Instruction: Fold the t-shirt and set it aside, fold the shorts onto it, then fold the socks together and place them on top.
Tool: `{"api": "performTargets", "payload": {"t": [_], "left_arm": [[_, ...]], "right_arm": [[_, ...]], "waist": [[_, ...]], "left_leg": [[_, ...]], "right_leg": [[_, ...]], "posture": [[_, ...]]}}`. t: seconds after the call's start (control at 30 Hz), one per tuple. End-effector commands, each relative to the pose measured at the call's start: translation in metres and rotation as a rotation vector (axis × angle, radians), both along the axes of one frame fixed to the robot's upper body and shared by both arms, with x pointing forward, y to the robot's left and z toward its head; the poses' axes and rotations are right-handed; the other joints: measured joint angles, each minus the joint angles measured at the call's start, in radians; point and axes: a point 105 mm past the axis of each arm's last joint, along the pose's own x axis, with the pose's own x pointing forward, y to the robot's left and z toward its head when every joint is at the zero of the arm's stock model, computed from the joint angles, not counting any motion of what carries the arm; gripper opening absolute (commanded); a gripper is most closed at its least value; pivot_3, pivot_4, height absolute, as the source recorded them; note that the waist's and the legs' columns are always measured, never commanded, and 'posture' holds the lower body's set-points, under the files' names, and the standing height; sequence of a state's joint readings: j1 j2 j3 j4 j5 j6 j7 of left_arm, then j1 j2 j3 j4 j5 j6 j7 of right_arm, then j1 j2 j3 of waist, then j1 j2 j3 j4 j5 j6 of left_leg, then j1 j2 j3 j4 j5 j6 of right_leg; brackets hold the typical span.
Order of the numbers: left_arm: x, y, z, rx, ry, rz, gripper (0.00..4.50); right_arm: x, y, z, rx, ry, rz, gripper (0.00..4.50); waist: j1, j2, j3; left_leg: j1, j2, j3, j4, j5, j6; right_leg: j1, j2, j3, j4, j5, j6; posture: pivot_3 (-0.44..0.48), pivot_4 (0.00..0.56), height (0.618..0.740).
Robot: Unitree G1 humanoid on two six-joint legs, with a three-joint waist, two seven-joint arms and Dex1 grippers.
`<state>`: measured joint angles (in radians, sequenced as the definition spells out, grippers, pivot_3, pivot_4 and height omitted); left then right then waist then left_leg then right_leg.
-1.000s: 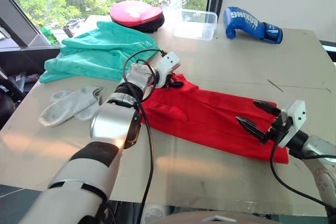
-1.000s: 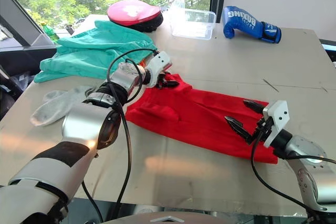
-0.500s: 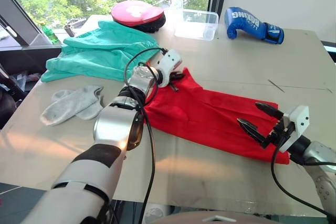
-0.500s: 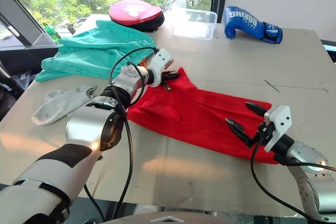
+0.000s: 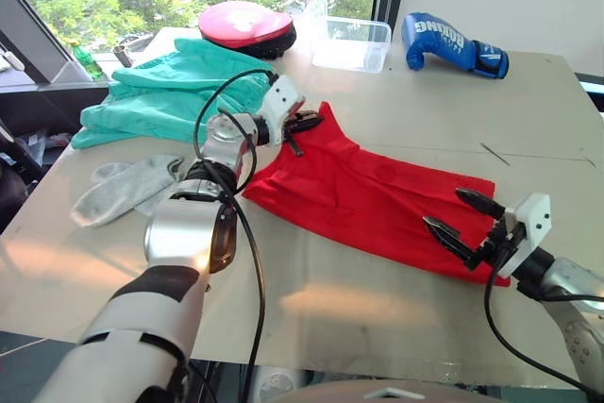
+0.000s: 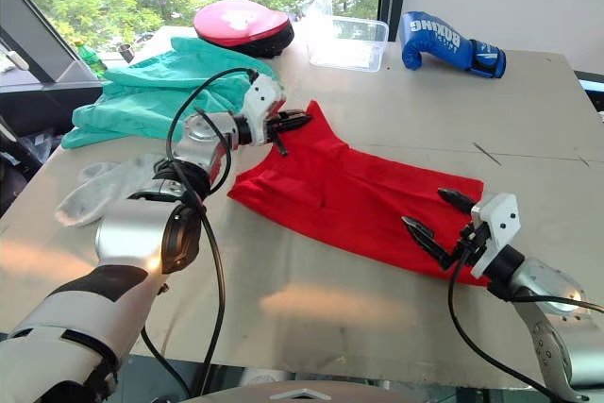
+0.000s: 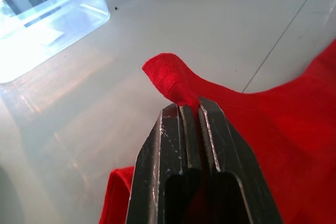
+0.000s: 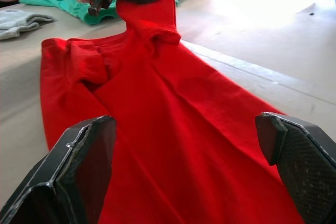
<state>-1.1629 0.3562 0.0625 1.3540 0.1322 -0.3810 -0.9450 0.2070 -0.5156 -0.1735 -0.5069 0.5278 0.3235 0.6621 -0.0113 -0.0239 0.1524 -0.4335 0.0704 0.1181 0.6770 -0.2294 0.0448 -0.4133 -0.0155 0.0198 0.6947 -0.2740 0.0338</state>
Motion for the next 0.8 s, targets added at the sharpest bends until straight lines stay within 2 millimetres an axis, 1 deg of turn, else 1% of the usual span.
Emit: {"api": "performTargets", "payload": {"t": [0.03, 0.07, 0.1, 0.17, 0.2, 0.23, 0.27, 0.33, 0.37, 0.47, 0.53, 0.63, 0.7, 0.8], "left_arm": [[-0.004, 0.006, 0.008, 0.041, -0.065, -0.045, 0.03], [-0.006, 0.009, 0.004, 0.051, -0.053, -0.052, 0.79], [-0.007, 0.012, 0.003, 0.052, -0.051, -0.049, 1.0], [-0.003, 0.019, 0.01, 0.021, -0.091, 0.009, 1.91], [0.0, 0.021, 0.017, -0.002, -0.133, 0.039, 2.34], [0.001, 0.024, 0.023, -0.028, -0.159, 0.06, 2.6], [0.001, 0.027, 0.028, -0.05, -0.174, 0.062, 3.12], [-0.006, 0.034, 0.027, -0.071, -0.126, 0.006, 3.89], [-0.009, 0.037, 0.026, -0.074, -0.104, -0.016, 3.89], [-0.015, 0.071, 0.015, 0.009, -0.073, 0.047, 3.89], [-0.019, 0.093, 0.014, 0.034, -0.056, 0.095, 3.89], [-0.028, 0.115, 0.014, 0.059, -0.023, 0.102, 3.89], [-0.041, 0.132, 0.015, 0.09, 0.029, 0.067, 3.89], [-0.057, 0.146, 0.02, 0.119, 0.093, 0.001, 3.89]], "right_arm": [[-0.003, 0.008, 0.012, 0.018, -0.045, 0.025, 4.5], [-0.003, 0.009, 0.011, 0.018, -0.041, 0.028, 4.5], [-0.003, 0.011, 0.01, 0.019, -0.037, 0.033, 4.5], [-0.002, 0.015, 0.009, 0.024, -0.033, 0.047, 4.5], [-0.001, 0.016, 0.008, 0.027, -0.031, 0.053, 4.5], [0.0, 0.018, 0.008, 0.029, -0.03, 0.058, 4.5], [0.001, 0.018, 0.007, 0.027, -0.028, 0.064, 4.5], [0.003, 0.017, 0.008, 0.028, -0.024, 0.077, 4.5], [0.004, 0.018, 0.008, 0.03, -0.022, 0.082, 4.5], [0.014, 0.007, 0.005, 0.012, 0.003, 0.07, 4.5], [0.018, 0.0, 0.004, -0.022, 0.02, 0.075, 4.5], [0.016, -0.004, 0.002, -0.094, 0.048, 0.116, 4.5], [0.013, -0.007, -0.001, -0.163, 0.091, 0.158, 4.5], [0.013, -0.011, 0.0, -0.205, 0.122, 0.174, 4.5]], "waist": [[-0.001, 0.0, 0.0], [-0.001, 0.0, 0.0], [-0.002, 0.0, 0.0], [-0.002, 0.0, 0.0], [-0.002, 0.0, 0.0], [-0.001, 0.0, 0.0], [0.0, 0.0, 0.0], [0.0, 0.0, 0.0], [0.0, 0.0, 0.0], [-0.006, 0.0, 0.0], [-0.013, 0.0, 0.0], [-0.007, 0.0, 0.0], [-0.001, 0.0, 0.0], [0.001, 0.0, 0.0]], "left_leg": [[0.0, 0.0, 0.0, 0.0, 0.0, 0.0], [0.0, 0.0, 0.0, 0.0, 0.0, 0.0], [0.0, 0.0, 0.0, 0.0, 0.0, 0.0], [0.0, 0.0, 0.0, 0.0, 0.0, 0.0], [0.0, 0.001, 0.0, 0.0, 0.0, 0.0], [0.0, 0.001, 0.0, 0.0, 0.0, 0.0], [0.0, 0.001, 0.0, 0.0, 0.0, 0.0], [0.0, 0.001, 0.0, 0.0, 0.0, 0.0], [0.0, 0.001, 0.0, 0.0, 0.0, 0.0], [0.0, 0.001, 0.001, 0.0, 0.0, 0.0], [0.002, 0.001, 0.002, 0.0, 0.0, 0.0], [0.001, 0.002, 0.001, 0.0, 0.0, 0.0], [0.001, 0.002, 0.001, 0.0, 0.0, 0.0], [0.0, 0.002, 0.001, 0.0, 0.0, 0.0]], "right_leg": [[0.0, 0.0, 0.0, 0.0, 0.0, 0.0], [0.0, 0.0, 0.0, 0.0, 0.0, 0.0], [0.0, 0.0, 0.0, 0.0, 0.0, 0.0], [0.0, 0.0, 0.0, 0.0, 0.0, 0.0], [0.0, 0.0, 0.0, 0.0, 0.0, 0.0], [0.0, 0.0, 0.0, 0.0, 0.0, 0.0], [0.0, 0.0, 0.0, 0.0, 0.0, 0.0], [0.0, 0.0, 0.0, 0.0, 0.0, 0.0], [0.0, 0.0, 0.0, 0.0, 0.0, 0.0], [0.0, 0.0, 0.0, 0.0, 0.0, 0.0], [0.0, 0.001, 0.001, 0.0, 0.0, 0.0], [0.0, 0.001, 0.0, 0.001, 0.0, 0.0], [0.0, 0.0, 0.0, 0.0, 0.0, 0.0], [0.0, -0.001, 0.0, 0.0, 0.0, 0.0]], "posture": [[0.0, 0.15, 0.735], [0.0, 0.15, 0.735], [0.0, 0.15, 0.735], [0.0, 0.15, 0.735], [0.0, 0.15, 0.735], [0.0, 0.15, 0.735], [0.0, 0.15, 0.735], [0.0, 0.15, 0.735], [0.0, 0.15, 0.735], [0.0, 0.15, 0.735], [0.0, 0.15, 0.735], [0.0, 0.15, 0.735], [0.0, 0.15, 0.735], [0.0, 0.15, 0.735]]}}
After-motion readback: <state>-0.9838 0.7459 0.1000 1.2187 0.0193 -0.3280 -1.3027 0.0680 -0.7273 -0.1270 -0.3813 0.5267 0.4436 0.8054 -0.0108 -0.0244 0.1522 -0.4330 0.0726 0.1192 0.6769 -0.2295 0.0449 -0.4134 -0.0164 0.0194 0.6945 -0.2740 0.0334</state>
